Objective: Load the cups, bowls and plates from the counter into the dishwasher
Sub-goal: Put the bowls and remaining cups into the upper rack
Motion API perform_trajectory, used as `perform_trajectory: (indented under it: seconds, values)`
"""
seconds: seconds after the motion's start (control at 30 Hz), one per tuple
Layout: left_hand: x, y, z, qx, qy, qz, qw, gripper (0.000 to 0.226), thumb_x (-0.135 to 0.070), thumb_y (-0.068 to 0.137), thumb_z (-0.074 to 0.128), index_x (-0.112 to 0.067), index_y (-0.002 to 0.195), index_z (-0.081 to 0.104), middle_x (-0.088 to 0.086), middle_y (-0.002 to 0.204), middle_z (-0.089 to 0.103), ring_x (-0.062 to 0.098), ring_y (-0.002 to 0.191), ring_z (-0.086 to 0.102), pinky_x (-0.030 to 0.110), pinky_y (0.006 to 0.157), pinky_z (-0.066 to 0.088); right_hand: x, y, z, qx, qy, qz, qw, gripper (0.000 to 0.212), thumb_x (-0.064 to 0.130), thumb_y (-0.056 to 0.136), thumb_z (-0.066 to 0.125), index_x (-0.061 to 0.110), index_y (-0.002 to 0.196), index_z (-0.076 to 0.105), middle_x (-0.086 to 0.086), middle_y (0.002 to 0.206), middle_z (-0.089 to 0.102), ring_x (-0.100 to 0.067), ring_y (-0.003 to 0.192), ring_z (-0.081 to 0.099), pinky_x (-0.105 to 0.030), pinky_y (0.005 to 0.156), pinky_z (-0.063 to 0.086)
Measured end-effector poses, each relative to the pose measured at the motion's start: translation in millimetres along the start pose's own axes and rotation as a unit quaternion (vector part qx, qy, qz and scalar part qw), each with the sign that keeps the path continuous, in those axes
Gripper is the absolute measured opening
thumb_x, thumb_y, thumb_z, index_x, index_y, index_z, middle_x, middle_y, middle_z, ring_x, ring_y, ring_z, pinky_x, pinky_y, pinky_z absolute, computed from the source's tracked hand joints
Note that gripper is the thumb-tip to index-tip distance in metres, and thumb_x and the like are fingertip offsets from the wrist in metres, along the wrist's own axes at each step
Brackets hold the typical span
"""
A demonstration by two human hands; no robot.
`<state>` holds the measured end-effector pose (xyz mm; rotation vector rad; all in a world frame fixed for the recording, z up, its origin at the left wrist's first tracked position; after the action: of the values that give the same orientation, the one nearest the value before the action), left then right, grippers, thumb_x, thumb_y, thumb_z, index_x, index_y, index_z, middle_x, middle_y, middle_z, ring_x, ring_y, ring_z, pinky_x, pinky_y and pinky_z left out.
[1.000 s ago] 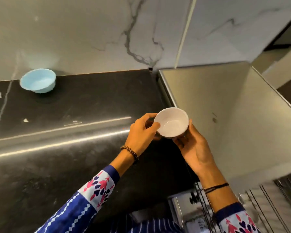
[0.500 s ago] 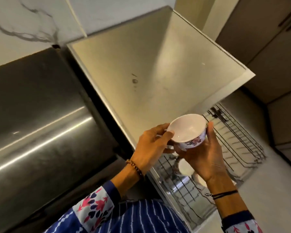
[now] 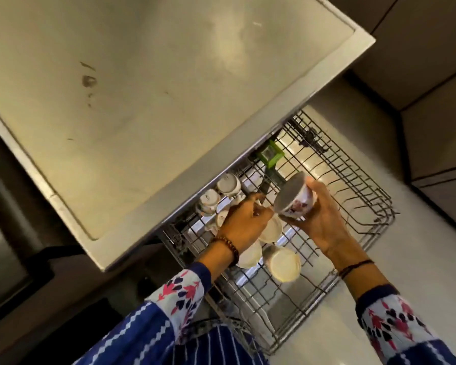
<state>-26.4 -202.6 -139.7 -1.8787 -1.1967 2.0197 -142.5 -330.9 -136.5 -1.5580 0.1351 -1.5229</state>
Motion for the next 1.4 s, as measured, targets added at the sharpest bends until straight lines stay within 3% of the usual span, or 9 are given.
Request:
perform_trajectory:
  seconds: [0.2,0.3,0.37,0.47,0.67,0.9,1.07,1.23,1.4]
  values:
    - [7,50,-4,-0.028,0.115,0.005,0.993,0.048,-0.030,0.090,0.057,-0.029,0.136,0.045,0.005,0.111,0.066,0.025,0.101,0.063,0.044,0.089,0.053,0,95,-20,-0.087,-0.292,-0.084,0.949,0.072,0.051,0.074,0.080,0.020,0.130,0.046,-0.008,0.125,0.059,-0.025,0.100,0.070,-0.044,0.085,0.061]
    - [8,65,-8,-0.035,0.139,0.020,0.989,0.048,-0.026,0.094,0.052,-0.021,0.141,0.044,0.010,0.102,0.069,0.026,0.095,0.065,0.044,0.085,0.055,0,134,-23,-0.137,-0.521,-0.127,0.833,0.083,0.052,0.071,0.079,0.017,0.136,0.042,-0.009,0.134,0.048,-0.029,0.120,0.052,-0.046,0.095,0.053]
    - [11,68,-8,-0.045,0.129,0.021,0.990,0.045,-0.025,0.094,0.052,-0.022,0.138,0.046,0.010,0.096,0.070,0.025,0.091,0.066,0.045,0.082,0.056,-4,147,-23,-0.143,-0.623,-0.148,0.755,0.083,0.049,0.075,0.080,0.014,0.138,0.039,-0.011,0.135,0.044,-0.032,0.122,0.044,-0.045,0.091,0.051]
    - [18,78,-7,-0.056,0.116,0.022,0.991,0.043,-0.027,0.092,0.052,-0.023,0.135,0.049,0.007,0.098,0.071,0.024,0.093,0.067,0.045,0.082,0.056,-11,163,-25,-0.135,-0.692,-0.174,0.687,0.083,0.048,0.075,0.080,0.013,0.137,0.038,-0.013,0.135,0.045,-0.035,0.121,0.043,-0.048,0.084,0.053]
    - [30,84,-7,-0.056,0.096,0.019,0.994,0.042,-0.028,0.092,0.053,-0.024,0.133,0.050,0.006,0.114,0.069,0.021,0.103,0.065,0.043,0.085,0.057,-24,177,-22,-0.127,-0.742,-0.173,0.635,0.079,0.041,0.077,0.079,0.013,0.139,0.040,-0.015,0.136,0.045,-0.038,0.121,0.043,-0.049,0.083,0.049]
    - [33,83,-4,-0.055,0.083,0.017,0.995,0.038,-0.027,0.091,0.054,-0.021,0.128,0.053,0.005,0.110,0.070,0.019,0.100,0.066,0.044,0.087,0.056,-32,171,-24,-0.124,-0.747,-0.170,0.630,0.080,0.031,0.078,0.079,0.014,0.144,0.038,-0.014,0.146,0.039,-0.040,0.130,0.037,-0.054,0.092,0.049]
    - [19,73,2,-0.053,0.093,0.028,0.994,0.035,-0.026,0.090,0.056,-0.022,0.124,0.056,0.004,0.104,0.070,0.021,0.095,0.066,0.044,0.083,0.057,-25,148,-21,-0.132,-0.730,-0.182,0.646,0.071,0.024,0.083,0.076,0.007,0.142,0.040,-0.016,0.147,0.040,-0.038,0.133,0.036,-0.048,0.098,0.046]
    - [-14,41,1,-0.033,0.096,0.051,0.994,0.028,-0.024,0.092,0.056,-0.024,0.119,0.058,0.006,0.098,0.070,0.023,0.091,0.066,0.041,0.084,0.055,-12,97,-3,-0.112,-0.685,-0.219,0.686,0.062,0.029,0.086,0.075,0.009,0.138,0.049,-0.014,0.146,0.041,-0.034,0.131,0.039,-0.038,0.082,0.055]
    - [-57,-14,-13,-0.088,0.138,0.182,0.970,0.024,-0.018,0.095,0.053,-0.018,0.118,0.061,-0.003,0.090,0.068,0.012,0.082,0.066,0.029,0.078,0.057,9,19,35,-0.093,-0.573,-0.320,0.748,0.034,0.018,0.085,0.073,0.006,0.115,0.062,-0.013,0.123,0.057,-0.029,0.107,0.056,-0.031,0.075,0.049]
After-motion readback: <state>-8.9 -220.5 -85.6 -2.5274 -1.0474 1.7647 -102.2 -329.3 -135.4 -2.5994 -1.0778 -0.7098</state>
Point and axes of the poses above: each hand's wrist, its own y-axis towards the middle knuckle, its own z-axis out of the palm, x = y × z, the point moved 1 cm from there along y, towards the middle knuckle
